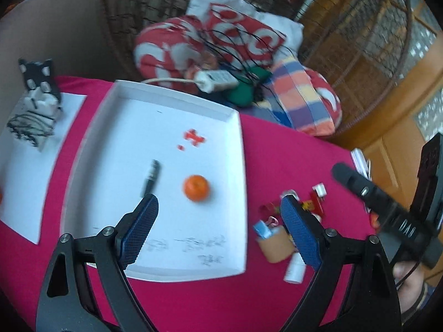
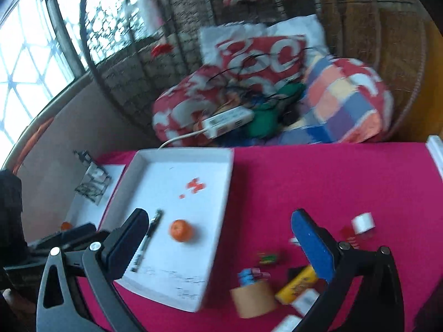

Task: Organize rigid objects
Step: 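Grasp the tan tape roll with the left tool while the right tool grasps the red stick box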

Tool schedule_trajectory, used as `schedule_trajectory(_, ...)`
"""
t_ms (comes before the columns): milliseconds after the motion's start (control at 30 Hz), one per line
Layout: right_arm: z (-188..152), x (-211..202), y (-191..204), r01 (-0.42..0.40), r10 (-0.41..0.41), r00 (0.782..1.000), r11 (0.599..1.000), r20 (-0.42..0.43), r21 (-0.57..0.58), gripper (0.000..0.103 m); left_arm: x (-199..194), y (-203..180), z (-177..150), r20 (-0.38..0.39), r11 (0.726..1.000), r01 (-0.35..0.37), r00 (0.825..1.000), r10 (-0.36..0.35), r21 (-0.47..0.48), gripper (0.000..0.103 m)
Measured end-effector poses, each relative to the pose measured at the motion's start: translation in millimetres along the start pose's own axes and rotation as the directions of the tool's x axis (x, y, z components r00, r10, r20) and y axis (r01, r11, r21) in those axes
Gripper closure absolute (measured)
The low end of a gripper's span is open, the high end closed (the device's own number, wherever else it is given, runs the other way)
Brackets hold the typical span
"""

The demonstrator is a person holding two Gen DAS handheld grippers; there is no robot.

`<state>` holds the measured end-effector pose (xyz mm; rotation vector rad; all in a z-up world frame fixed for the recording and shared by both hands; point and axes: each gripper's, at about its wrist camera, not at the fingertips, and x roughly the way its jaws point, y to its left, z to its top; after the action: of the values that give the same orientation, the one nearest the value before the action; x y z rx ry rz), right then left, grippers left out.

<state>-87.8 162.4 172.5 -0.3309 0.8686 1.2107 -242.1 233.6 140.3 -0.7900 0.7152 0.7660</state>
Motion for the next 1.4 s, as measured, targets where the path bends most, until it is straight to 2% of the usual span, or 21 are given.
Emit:
schedule_trajectory(167, -6, -29, -70, 0.066, -0.070, 0.997, 0.991, 0.031, 0.117, 0.000, 24, -45, -18, -0.058, 0.993, 0.000, 0.998, 0.007, 0.122, 0.012)
schedule_trajectory(233, -13, -36, -97, 0.092, -0.097, 0.995, 0.981, 0.025, 0.171, 0.000, 38, -62, -27, -0.108, 0.987, 0.005, 0.994, 0.012, 0.162, 0.012)
schedule_trajectory(333, -28, -46, -130, 0.106, -0.118, 0.993, 0.964, 0.032, 0.243, 0.000, 59, -87, -41, -0.162, 0.971, -0.013, 0.985, 0.053, 0.240, 0.012)
schedule_trajectory(467, -48, -56, -158, 0.128, -0.131, 0.991, 0.958, -0.004, 0.257, 0.000, 86, -110, -60, -0.190, 0.922, -0.009, 0.978, 0.089, 0.387, 0.012)
schedule_trajectory(533, -55, -56, -166, 0.127, -0.126, 0.992, 0.956, -0.022, 0.264, 0.000, 100, -114, -68, -0.223, 0.906, 0.012, 0.971, 0.091, 0.423, 0.013)
schedule_trajectory(667, -66, -55, -179, 0.120, -0.109, 0.992, 0.965, -0.060, 0.235, 0.000, 116, -124, -78, -0.249, 0.878, 0.024, 0.962, 0.110, 0.478, 0.013)
schedule_trajectory(800, -74, -40, -188, 0.160, -0.134, 0.979, 0.971, -0.151, 0.175, 0.000, 131, -135, -84, -0.263, 0.853, 0.017, 0.954, 0.142, 0.521, 0.013)
schedule_trajectory(867, -76, -32, -193, 0.170, -0.137, 0.972, 0.971, -0.193, 0.169, 0.000, 138, -137, -88, -0.272, 0.841, 0.012, 0.949, 0.161, 0.541, 0.018)
schedule_trajectory(1000, -70, -21, -197, 0.181, -0.153, 0.970, 0.974, -0.189, 0.137, 0.001, 147, -137, -93, -0.281, 0.834, -0.010, 0.939, 0.197, 0.552, 0.022)
schedule_trajectory(1033, -66, -16, -193, 0.166, -0.145, 0.972, 0.981, -0.187, 0.102, 0.006, 148, -136, -92, -0.280, 0.835, -0.015, 0.939, 0.201, 0.551, 0.026)
schedule_trajectory(1067, -61, -10, -187, 0.148, -0.133, 0.972, 0.987, -0.191, 0.063, 0.017, 149, -135, -91, -0.275, 0.835, -0.027, 0.938, 0.212, 0.550, 0.033)
schedule_trajectory(1167, -53, 17, -172, 0.097, -0.102, 0.964, 0.995, -0.246, -0.033, 0.035, 152, -131, -88, -0.280, 0.841, -0.042, 0.933, 0.226, 0.539, 0.040)
schedule_trajectory(1233, -54, 38, -167, 0.060, -0.074, 0.952, 0.997, -0.296, -0.058, 0.040, 153, -129, -88, -0.284, 0.846, -0.044, 0.932, 0.227, 0.531, 0.041)
schedule_trajectory(1267, -54, 45, -165, 0.048, -0.065, 0.947, 0.997, -0.313, -0.063, 0.045, 154, -129, -89, -0.280, 0.843, -0.051, 0.931, 0.235, 0.536, 0.043)
schedule_trajectory(1400, -57, 71, -163, 0.030, -0.061, 0.928, 0.996, -0.368, -0.090, 0.055, 159, -129, -93, -0.280, 0.827, -0.067, 0.923, 0.264, 0.559, 0.044)
